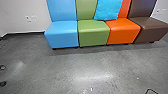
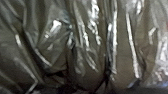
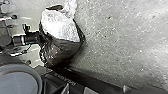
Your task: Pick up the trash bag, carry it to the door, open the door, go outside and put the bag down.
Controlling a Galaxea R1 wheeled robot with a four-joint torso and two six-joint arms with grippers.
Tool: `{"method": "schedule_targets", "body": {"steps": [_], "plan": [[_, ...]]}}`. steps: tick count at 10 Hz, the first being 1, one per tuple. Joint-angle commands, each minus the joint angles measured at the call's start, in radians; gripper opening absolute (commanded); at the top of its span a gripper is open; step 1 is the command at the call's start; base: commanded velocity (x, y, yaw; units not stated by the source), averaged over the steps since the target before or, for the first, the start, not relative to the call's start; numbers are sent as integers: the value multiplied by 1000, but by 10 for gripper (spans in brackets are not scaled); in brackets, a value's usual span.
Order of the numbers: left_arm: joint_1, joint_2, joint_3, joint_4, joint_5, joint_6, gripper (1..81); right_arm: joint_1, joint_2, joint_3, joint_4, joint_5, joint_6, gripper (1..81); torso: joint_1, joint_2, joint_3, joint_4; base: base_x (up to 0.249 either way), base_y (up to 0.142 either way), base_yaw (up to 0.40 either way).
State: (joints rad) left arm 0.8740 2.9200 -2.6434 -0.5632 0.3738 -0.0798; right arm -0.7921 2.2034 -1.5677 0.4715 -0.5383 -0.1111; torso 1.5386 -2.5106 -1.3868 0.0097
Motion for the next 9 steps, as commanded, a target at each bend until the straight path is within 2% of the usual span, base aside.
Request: {"method": "schedule_targets", "body": {"steps": [1,2,8,9], "plan": [[-22,-22,32,54,111,6,10,56,-37,5,32,-72,-6,811,-64,99,21,0,0,0,0],[-16,-27,37,54,111,6,10,46,-37,-1,32,-69,-6,811,-86,135,73,0,0,0,0],[12,-31,37,55,111,11,10,7,-15,-29,32,-63,-9,811,-209,331,268,0,0,0,0],[17,-31,42,60,111,34,10,-3,-8,-46,32,-61,-9,811,-232,366,303,0,0,0,0]]}}
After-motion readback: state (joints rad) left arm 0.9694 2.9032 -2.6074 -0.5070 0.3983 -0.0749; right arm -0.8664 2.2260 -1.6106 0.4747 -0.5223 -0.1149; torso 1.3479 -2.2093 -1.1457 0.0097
